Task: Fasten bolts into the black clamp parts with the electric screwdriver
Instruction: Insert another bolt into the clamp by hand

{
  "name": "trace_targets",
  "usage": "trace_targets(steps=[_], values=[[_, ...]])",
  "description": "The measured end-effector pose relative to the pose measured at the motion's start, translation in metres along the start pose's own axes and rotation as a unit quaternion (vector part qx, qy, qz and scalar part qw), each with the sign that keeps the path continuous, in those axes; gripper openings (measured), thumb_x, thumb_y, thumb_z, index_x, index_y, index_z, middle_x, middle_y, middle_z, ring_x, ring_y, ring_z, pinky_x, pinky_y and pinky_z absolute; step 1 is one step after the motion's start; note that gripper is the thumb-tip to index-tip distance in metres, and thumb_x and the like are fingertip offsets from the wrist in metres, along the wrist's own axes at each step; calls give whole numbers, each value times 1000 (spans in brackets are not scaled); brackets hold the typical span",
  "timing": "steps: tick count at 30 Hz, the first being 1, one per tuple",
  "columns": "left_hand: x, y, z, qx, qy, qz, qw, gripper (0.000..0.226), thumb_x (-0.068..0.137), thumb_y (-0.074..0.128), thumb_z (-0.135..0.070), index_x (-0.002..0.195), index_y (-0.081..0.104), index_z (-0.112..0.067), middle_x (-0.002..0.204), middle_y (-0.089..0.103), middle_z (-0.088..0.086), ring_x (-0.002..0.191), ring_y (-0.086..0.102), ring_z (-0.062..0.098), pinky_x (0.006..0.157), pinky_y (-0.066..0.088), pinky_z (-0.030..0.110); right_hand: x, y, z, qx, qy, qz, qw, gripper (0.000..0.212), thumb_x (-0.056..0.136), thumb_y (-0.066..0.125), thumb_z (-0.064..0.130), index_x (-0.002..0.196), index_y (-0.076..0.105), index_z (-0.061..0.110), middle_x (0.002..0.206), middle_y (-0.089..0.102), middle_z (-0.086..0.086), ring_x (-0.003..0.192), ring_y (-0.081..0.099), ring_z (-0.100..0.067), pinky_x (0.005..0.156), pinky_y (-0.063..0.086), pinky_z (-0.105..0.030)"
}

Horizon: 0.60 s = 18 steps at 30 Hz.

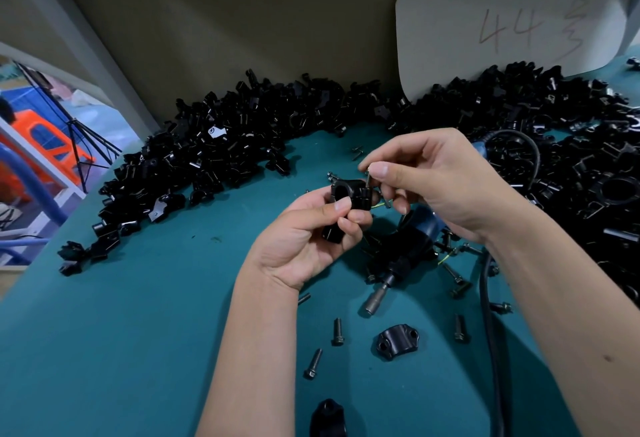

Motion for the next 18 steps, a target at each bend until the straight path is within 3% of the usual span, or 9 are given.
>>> trace_targets(steps=[6,18], values=[[0,3,1,-28,0,-4,1000,43,69,91,3,107,71,11,108,68,20,76,62,16,63,58,18,1,4,0,-1,-6,0,1000,7,92,75,4,88,81,6,68,68,-7,60,57,-13,49,47,-21],[0,11,5,-152,-6,10,988,37,80,73,20,114,60,16,105,61,31,74,63,29,60,62,28,-2,7,6,-3,5,-8,1000,12,94,74,21,89,83,18,68,65,-4,57,47,-7,45,31,-19]])
Point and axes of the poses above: each hand's wrist, its own x-axis towards the middle knuckle, its own y-axis out of the palm, z = x × y, the point moved 6 cm from there along x, towards the middle knuckle
